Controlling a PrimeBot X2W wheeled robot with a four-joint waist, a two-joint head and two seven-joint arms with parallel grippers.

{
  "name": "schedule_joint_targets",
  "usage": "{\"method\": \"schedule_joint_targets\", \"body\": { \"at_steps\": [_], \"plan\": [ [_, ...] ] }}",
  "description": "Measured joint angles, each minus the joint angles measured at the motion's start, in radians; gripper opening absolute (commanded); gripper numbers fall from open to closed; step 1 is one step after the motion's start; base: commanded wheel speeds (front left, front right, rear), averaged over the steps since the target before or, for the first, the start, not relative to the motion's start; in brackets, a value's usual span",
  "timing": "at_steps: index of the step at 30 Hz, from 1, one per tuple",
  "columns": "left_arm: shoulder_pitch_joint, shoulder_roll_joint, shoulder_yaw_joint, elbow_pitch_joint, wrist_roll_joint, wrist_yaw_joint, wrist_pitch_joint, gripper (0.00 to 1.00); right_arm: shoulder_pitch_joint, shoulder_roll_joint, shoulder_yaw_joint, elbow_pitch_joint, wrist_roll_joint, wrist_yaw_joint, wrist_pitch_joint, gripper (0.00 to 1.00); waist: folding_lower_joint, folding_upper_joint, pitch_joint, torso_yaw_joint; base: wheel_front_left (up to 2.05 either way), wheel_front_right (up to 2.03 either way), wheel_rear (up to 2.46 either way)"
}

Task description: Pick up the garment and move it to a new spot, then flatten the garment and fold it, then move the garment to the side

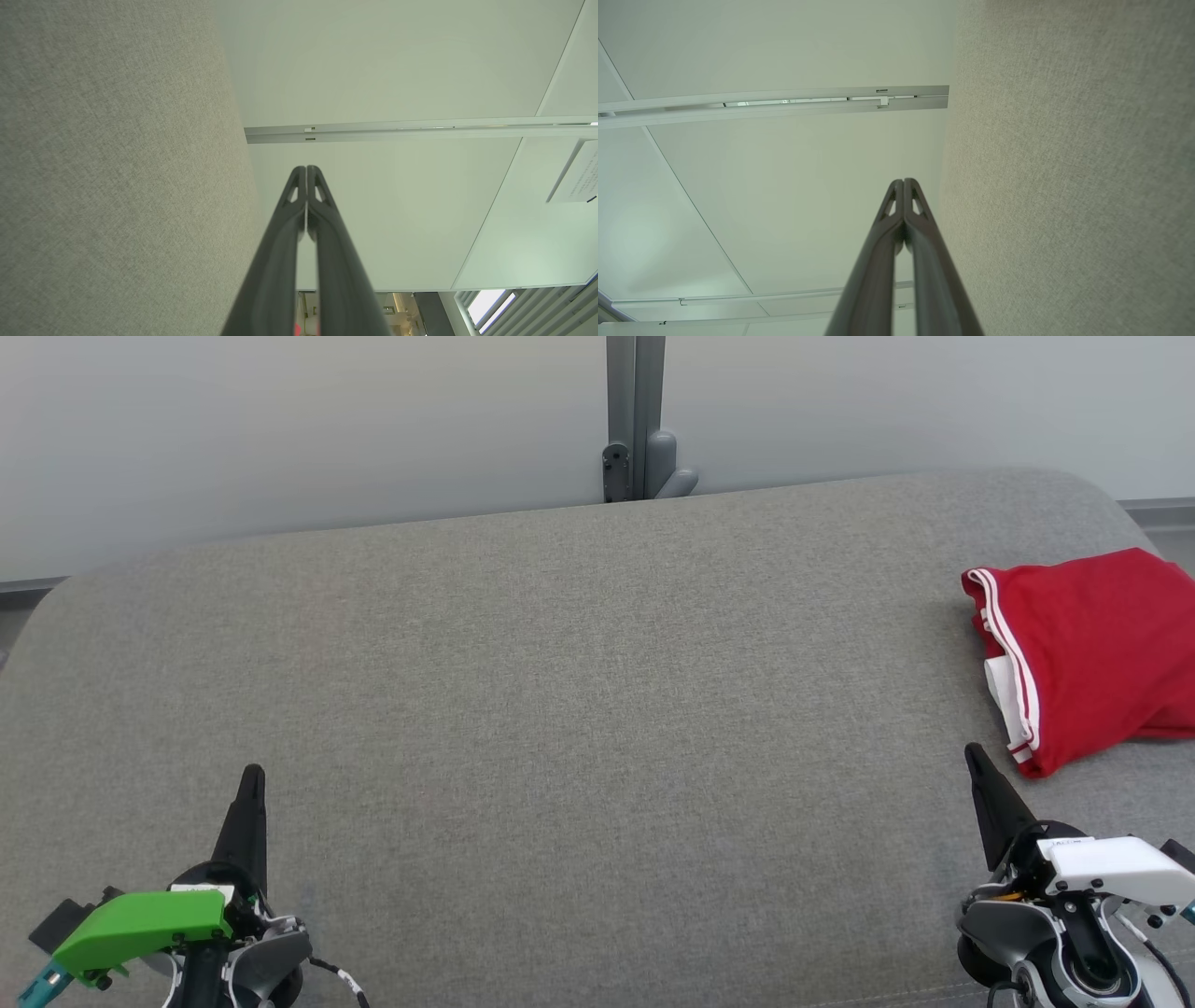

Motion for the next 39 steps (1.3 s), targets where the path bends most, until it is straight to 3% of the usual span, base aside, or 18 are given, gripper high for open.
{"method": "schedule_joint_targets", "body": {
  "at_steps": [39],
  "plan": [
    [0.0, 0.0, 0.0, 0.0, 0.0, 0.0, 0.0, 0.0, 0.0, 0.0, 0.0, 0.0, 0.0, 0.0, 0.0, 0.0, -0.0001, 0.0, 0.0, 0.0, 0.0, 0.0, 0.0]
  ]
}}
